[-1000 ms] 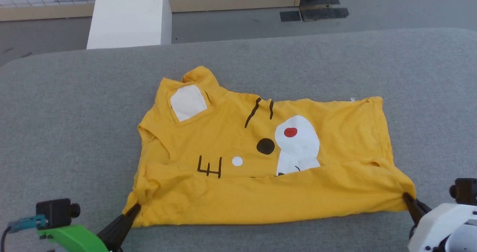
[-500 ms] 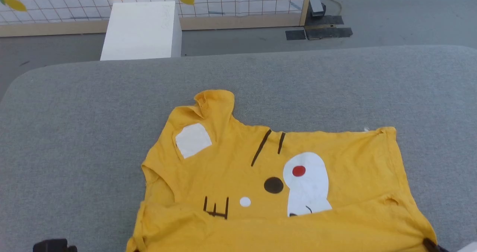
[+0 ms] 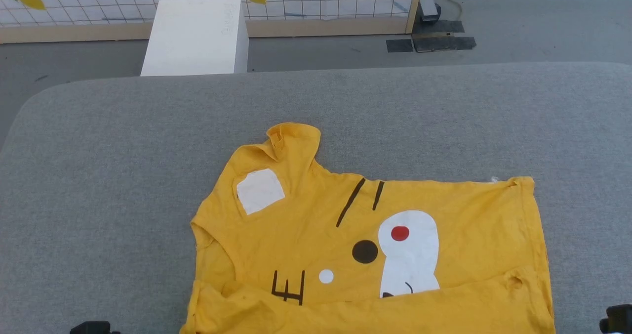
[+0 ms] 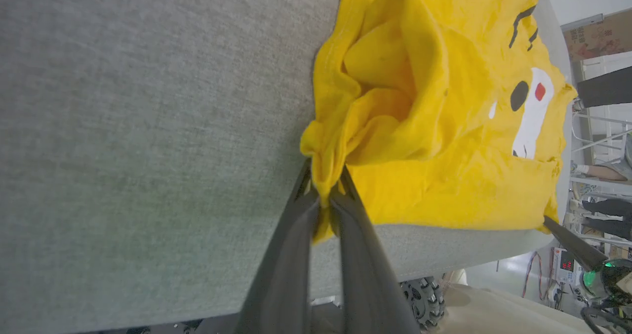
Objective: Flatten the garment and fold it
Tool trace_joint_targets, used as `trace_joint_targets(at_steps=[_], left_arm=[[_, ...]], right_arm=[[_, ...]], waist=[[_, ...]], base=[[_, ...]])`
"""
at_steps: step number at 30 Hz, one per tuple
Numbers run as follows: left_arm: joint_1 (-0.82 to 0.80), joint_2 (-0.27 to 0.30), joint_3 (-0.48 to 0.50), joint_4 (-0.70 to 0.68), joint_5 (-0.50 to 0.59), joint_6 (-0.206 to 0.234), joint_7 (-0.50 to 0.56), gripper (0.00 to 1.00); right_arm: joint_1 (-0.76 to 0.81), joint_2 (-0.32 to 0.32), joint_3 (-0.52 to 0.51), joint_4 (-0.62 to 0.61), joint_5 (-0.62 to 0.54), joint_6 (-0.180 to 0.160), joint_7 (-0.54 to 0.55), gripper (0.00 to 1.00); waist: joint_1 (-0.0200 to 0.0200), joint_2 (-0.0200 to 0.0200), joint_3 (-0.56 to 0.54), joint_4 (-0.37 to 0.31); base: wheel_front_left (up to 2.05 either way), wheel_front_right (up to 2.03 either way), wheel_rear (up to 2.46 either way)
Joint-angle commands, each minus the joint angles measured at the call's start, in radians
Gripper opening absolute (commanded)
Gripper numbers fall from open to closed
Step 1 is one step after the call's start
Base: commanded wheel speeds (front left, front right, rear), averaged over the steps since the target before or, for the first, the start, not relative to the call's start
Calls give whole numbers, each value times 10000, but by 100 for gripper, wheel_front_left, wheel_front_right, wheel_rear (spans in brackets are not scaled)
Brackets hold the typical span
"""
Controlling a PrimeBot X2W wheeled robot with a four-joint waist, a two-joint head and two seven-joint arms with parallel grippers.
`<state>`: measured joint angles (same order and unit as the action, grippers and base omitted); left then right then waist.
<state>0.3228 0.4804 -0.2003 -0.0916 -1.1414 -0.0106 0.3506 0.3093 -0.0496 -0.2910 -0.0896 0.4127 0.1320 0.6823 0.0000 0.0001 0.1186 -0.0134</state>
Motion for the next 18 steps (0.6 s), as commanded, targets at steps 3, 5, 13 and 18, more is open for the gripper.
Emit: trace_joint_targets(at_steps=[3, 5, 13, 18], left_arm=[[-592, -183, -115, 772, 263, -192, -169, 29], [-759, -254, -190, 1129, 255, -257, -146, 49], [-576, -59, 44, 1193, 76, -270, -139, 100], [-84, 271, 785, -135, 189, -167, -809, 100]], right_arm=[[-456, -7, 227, 488, -145, -13, -323, 61], [-619, -7, 339, 717, -216, -13, -467, 100], [-645, -7, 191, 586, 208, -13, -463, 100], [-261, -7, -436, -1022, 274, -13, -183, 100]], waist=[[0, -1, 40, -62], [0, -1, 59, -114], [0, -1, 152, -201], [0, -1, 152, -170]], base=[[0, 0, 0], [0, 0, 0], [0, 0, 0], [0, 0, 0]])
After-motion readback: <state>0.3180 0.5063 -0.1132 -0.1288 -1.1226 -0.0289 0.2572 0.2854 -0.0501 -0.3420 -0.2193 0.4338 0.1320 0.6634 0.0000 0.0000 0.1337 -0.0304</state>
